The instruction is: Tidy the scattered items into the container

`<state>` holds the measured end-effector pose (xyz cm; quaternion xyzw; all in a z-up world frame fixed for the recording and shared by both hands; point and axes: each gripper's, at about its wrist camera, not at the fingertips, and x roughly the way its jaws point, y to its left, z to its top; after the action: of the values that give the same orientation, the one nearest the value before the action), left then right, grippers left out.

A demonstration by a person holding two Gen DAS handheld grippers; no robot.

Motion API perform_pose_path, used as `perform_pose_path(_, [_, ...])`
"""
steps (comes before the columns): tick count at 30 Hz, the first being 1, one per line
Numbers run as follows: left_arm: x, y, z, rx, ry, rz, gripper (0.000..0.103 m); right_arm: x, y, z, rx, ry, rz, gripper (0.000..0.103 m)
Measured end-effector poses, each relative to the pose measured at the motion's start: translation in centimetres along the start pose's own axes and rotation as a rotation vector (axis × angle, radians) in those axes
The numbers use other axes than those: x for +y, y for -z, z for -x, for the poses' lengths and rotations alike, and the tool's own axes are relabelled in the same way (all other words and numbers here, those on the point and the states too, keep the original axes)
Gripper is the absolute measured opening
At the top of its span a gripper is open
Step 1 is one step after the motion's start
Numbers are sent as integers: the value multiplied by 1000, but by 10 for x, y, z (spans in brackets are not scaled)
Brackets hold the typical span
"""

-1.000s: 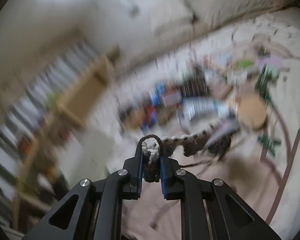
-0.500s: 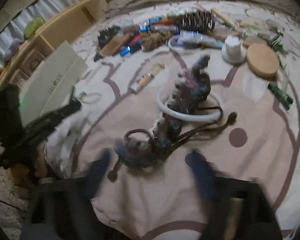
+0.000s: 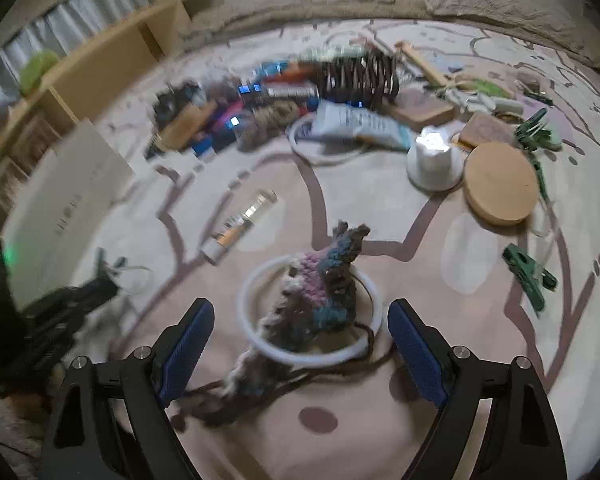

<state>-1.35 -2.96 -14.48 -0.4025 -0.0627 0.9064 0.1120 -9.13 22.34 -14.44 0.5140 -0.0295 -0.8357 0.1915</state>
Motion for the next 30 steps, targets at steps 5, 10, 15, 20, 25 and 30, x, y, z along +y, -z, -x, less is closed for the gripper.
perform_pose_path(5, [0, 1, -3, 9, 6, 1, 13, -1, -1, -19, 36, 31, 6, 88])
perform_pose_path(10, [0, 1, -5, 15, 11, 3, 13, -2, -4, -20, -17, 39, 9, 84])
perform_pose_path(15, [0, 1, -4, 10, 13, 5, 13, 4, -11, -5, -72, 49, 32, 84])
perform_pose_path(20, [0, 1, -1, 4, 16, 14, 13, 7, -28, 50, -220, 26, 19, 84])
perform_pose_path(25, [-1, 0, 3, -9, 23, 14, 13, 13, -44, 123, -397, 12, 22, 84])
perform_pose_path(30, [-3, 0, 9, -24, 32, 13, 13, 20, -56, 181, -517, 22, 62, 84])
